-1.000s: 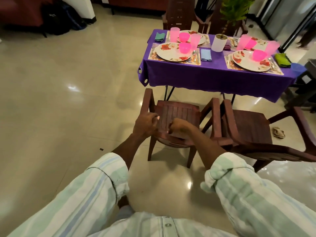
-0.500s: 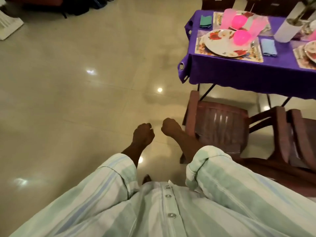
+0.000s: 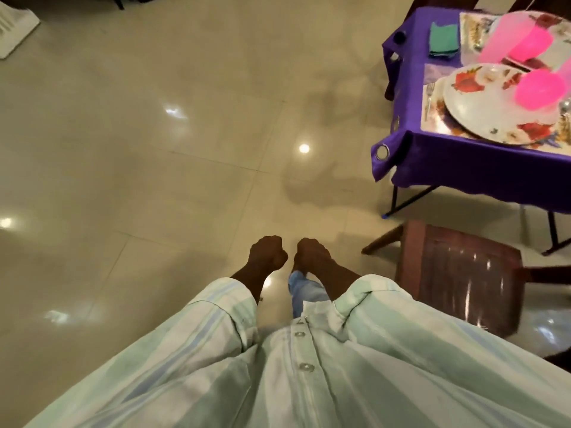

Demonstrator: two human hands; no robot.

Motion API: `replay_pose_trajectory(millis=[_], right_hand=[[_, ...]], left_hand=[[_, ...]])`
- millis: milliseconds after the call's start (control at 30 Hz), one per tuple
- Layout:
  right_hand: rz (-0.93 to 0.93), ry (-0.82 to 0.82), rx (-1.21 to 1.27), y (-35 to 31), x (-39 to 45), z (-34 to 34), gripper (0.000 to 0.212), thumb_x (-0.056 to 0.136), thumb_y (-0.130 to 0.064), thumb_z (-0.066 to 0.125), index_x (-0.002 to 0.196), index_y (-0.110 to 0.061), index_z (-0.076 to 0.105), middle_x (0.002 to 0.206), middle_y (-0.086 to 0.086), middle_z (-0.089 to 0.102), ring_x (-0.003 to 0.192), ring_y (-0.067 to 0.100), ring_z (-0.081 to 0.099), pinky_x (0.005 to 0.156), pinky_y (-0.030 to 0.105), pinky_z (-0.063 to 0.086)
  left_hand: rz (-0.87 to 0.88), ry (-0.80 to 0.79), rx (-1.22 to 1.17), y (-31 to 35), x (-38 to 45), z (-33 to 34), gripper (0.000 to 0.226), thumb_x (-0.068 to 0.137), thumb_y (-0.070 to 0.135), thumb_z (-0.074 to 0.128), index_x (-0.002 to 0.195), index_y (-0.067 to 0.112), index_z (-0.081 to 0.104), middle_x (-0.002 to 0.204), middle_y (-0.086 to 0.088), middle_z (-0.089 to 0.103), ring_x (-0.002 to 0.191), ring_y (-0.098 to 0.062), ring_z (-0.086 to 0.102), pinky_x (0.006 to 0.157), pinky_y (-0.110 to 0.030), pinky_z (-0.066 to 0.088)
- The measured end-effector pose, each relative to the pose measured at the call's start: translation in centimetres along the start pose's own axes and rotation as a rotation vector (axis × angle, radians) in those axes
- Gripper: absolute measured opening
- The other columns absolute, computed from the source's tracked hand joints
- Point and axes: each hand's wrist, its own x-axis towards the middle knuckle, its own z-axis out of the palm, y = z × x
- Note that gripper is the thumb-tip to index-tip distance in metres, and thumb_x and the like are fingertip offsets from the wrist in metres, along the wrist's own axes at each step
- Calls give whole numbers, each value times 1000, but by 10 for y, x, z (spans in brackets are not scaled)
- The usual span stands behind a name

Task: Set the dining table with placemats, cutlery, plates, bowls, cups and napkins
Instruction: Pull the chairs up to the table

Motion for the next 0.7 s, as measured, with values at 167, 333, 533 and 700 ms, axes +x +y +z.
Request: replay_pose_trajectory(millis=[167,333,533,700], right_hand=[[-32,48,7,-28,111,-112,26,89,-15,52,112,-5,58,123,15,59,112,34,59,88,34,47],[0,123,36,-50,196,-214,22,88,-12,52,108,-6,58,119,14,60,108,34,60,81,31,45],[80,102,30,-52,308,-293,25,89,-13,50,112,-6,57,122,14,59,109,33,59,82,32,46],[131,152,83,-64,424,-381,23,89,-13,50,110,-7,58,118,12,61,105,32,61,78,31,45]], left_hand=[[-10,6,24,16,116,-96,25,84,22,51,104,8,57,114,-12,62,105,-32,58,82,-35,48],[22,46,-10,54,218,-177,21,86,20,49,102,9,57,112,-12,62,102,-31,59,73,-32,42],[67,1,36,82,344,-240,26,88,23,51,108,9,57,117,-12,61,106,-31,58,76,-31,40],[113,13,71,93,479,-317,26,87,20,51,110,9,56,118,-11,60,106,-31,58,77,-32,40]])
